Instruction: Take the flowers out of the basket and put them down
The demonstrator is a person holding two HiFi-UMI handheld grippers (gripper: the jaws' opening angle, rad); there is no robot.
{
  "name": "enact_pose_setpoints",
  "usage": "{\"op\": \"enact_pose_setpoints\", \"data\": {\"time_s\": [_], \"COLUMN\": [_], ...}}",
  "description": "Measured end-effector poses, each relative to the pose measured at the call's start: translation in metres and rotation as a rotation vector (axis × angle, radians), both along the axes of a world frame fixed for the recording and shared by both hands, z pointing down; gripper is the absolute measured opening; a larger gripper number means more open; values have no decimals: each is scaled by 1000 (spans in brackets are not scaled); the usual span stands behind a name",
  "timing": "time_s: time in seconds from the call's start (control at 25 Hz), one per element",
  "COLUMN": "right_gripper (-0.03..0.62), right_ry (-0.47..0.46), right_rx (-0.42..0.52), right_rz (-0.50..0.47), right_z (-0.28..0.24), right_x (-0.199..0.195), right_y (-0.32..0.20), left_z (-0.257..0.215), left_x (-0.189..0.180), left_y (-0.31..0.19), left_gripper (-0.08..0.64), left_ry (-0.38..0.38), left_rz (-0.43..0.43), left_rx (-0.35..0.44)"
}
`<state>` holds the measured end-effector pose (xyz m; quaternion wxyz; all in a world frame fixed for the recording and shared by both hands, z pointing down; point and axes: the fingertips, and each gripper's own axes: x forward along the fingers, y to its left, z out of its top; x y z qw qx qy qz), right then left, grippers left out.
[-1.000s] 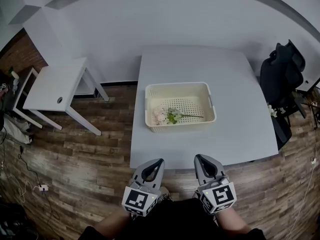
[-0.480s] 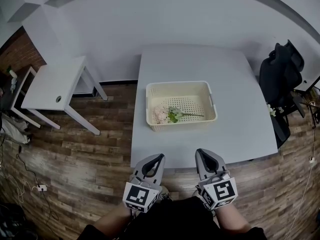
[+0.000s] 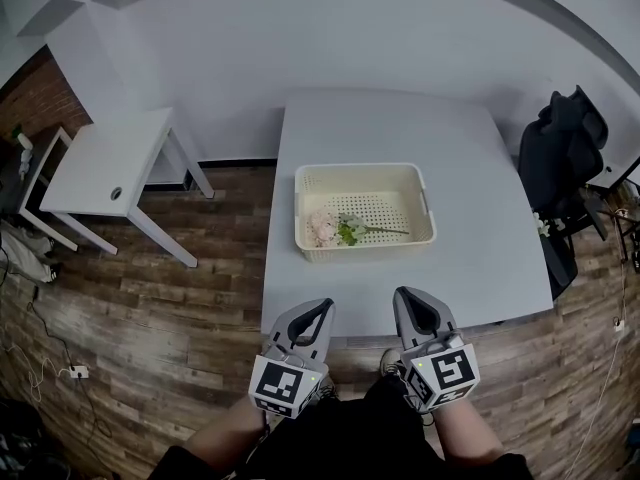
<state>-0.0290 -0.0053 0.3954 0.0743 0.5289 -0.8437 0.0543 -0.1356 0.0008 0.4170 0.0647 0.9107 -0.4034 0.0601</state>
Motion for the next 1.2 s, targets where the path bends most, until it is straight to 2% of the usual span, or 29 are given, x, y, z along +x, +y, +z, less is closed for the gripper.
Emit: {"op": "enact_pose_setpoints", "data": {"time_s": [0.6,0.88,1.2], "right_gripper": [20,20,20], "right_ry": [89,152,235], "right_rx": [9,-1,-55], "right_rz": [-167,-236,-327], "right_z": [-10,2,25], "right_x": [17,26,30], "right_y": [-74,-110,-150], "left_z": [-6,0,9], "left_x": [16,31,47], "left_y": [-37,-59,-83], "left_gripper": [6,6,6], "left_ry": [7,11,6], "left_rz": [-134,-177,-207], "left_rx": [6,-10,-39]}}
